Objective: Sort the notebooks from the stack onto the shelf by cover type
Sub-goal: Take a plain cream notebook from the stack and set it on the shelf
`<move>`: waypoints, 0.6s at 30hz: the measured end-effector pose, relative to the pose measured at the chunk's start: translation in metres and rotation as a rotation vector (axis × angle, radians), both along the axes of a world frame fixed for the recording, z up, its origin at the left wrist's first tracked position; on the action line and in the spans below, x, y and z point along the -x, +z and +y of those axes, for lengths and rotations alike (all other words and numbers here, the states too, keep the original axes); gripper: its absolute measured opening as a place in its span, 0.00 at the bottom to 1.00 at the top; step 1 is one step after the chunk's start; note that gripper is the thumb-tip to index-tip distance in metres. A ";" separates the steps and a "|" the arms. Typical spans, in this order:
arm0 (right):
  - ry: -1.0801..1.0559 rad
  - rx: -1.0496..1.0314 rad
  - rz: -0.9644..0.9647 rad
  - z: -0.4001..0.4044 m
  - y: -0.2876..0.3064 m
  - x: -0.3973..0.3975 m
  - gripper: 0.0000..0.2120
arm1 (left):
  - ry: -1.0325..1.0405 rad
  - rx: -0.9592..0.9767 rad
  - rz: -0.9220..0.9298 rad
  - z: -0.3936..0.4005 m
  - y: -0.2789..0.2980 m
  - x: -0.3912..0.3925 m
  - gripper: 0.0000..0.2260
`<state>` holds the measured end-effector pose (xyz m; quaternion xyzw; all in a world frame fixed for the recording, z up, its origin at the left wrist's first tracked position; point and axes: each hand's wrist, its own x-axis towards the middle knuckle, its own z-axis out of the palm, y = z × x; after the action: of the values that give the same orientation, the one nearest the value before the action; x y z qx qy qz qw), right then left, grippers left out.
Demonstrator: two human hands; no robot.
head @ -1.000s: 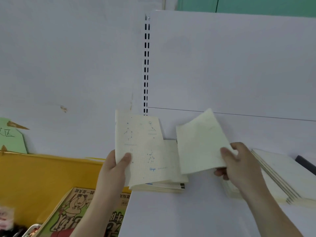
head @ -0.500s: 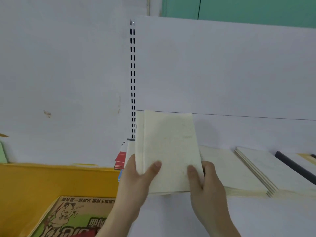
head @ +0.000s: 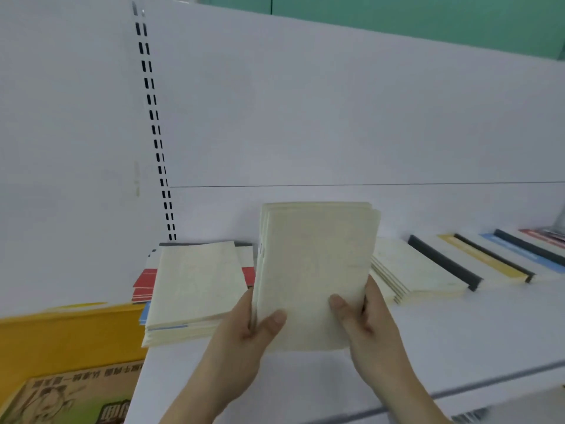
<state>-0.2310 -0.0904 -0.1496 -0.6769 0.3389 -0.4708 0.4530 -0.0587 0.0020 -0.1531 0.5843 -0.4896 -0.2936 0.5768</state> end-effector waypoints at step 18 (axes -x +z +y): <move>0.236 0.147 0.405 -0.039 -0.016 0.068 0.15 | 0.438 -0.095 0.077 -0.020 -0.006 0.087 0.13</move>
<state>-0.2994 -0.1295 -0.1655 -0.8237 0.3060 -0.2925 0.3771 -0.1458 -0.0184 -0.1586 0.6916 -0.3141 -0.2063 0.6168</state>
